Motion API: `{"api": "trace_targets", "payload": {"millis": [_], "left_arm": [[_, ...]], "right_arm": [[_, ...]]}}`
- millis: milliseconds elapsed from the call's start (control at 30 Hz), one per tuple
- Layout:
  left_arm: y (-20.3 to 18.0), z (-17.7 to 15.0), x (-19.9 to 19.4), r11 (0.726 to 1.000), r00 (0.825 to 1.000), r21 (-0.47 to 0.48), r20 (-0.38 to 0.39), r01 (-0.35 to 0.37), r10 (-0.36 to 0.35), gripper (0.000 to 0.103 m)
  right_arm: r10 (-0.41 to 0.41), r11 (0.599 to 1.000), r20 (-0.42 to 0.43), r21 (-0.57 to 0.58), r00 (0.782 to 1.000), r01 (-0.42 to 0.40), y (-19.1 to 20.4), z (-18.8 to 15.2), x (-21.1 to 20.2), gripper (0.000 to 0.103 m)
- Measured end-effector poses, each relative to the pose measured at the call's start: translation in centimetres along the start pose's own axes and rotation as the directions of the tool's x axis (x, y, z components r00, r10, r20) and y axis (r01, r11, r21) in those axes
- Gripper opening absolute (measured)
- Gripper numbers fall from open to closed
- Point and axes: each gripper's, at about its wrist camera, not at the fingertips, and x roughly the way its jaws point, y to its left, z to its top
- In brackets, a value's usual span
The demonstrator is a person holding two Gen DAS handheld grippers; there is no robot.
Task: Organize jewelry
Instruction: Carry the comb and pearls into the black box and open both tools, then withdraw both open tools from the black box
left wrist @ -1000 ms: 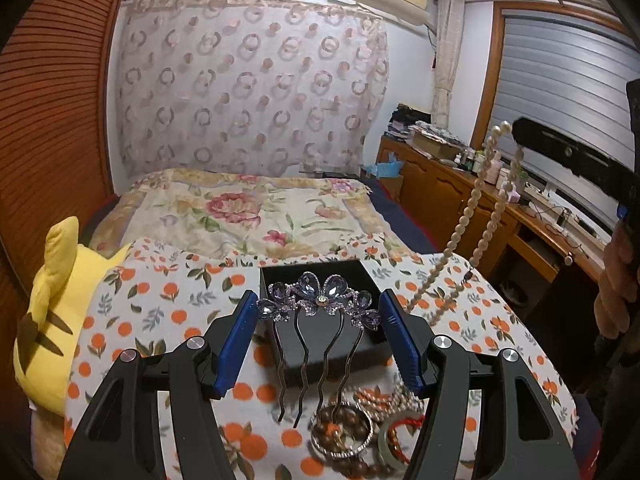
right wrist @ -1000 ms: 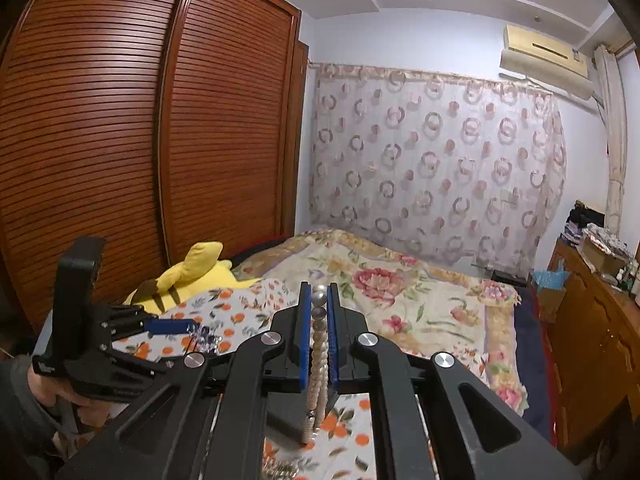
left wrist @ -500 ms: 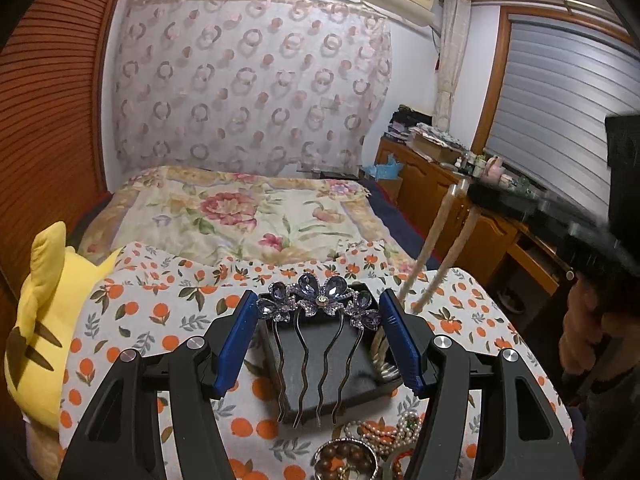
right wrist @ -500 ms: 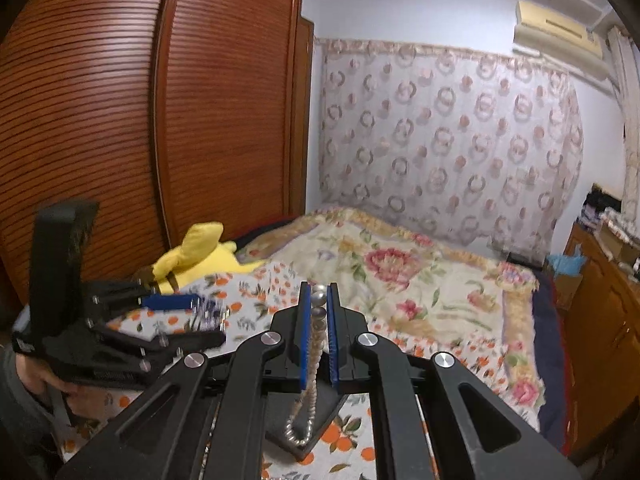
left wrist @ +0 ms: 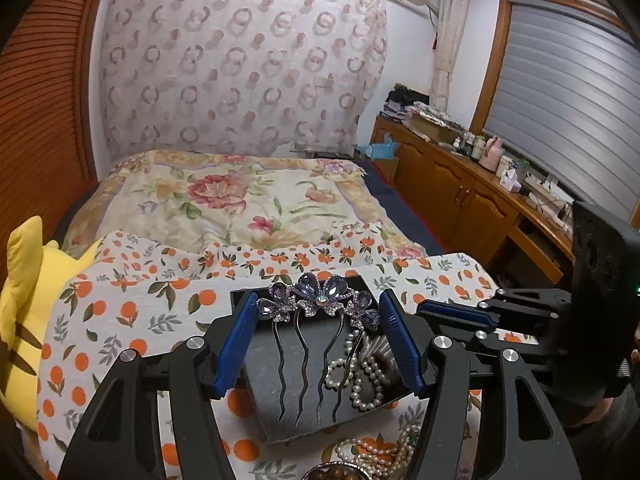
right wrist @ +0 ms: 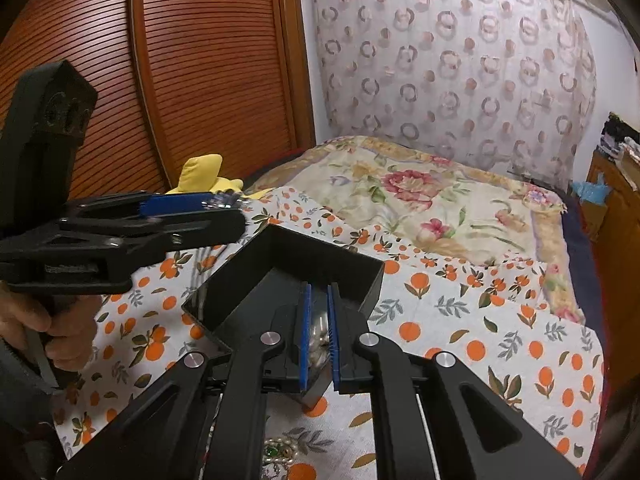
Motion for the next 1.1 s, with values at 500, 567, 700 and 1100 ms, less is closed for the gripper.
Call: {"api": "trace_targets", "payload": {"millis": [500,567,700,1100], "left_arm": [[-1.0,-0.8,0.9,0.999,0.999,0.032,-0.032,-0.032,0.033,0.06],[-1.2,-1.3,0.3,0.998,0.999,0.041,-0.031,-0.037,0.038,0.06],[-1.3,-3.2,-1.5,0.997,0.999,0.058,-0.032,-0.041,0.043,0.06],[-1.0,-8.6,-4.6,0.996,0.996,0.067,-0.064,-0.056,0.061,0.07]], "right_arm": [[-0.026,0.999,0.041,0.046,0.999,0.025,-1.1,-2.4,-3.6,0.031],[-0.029,0.998,0.046,0.05,0.999,0.027,-0.8,-2.9,-4.1,0.031],[-0.033,0.998,0.057,0.063,0.998,0.029,-0.2,-4.0,-5.0,0.031],[-0.059,0.995,0.037,0.08,0.998,0.056,3.3,-7.8,-6.1,0.031]]}}
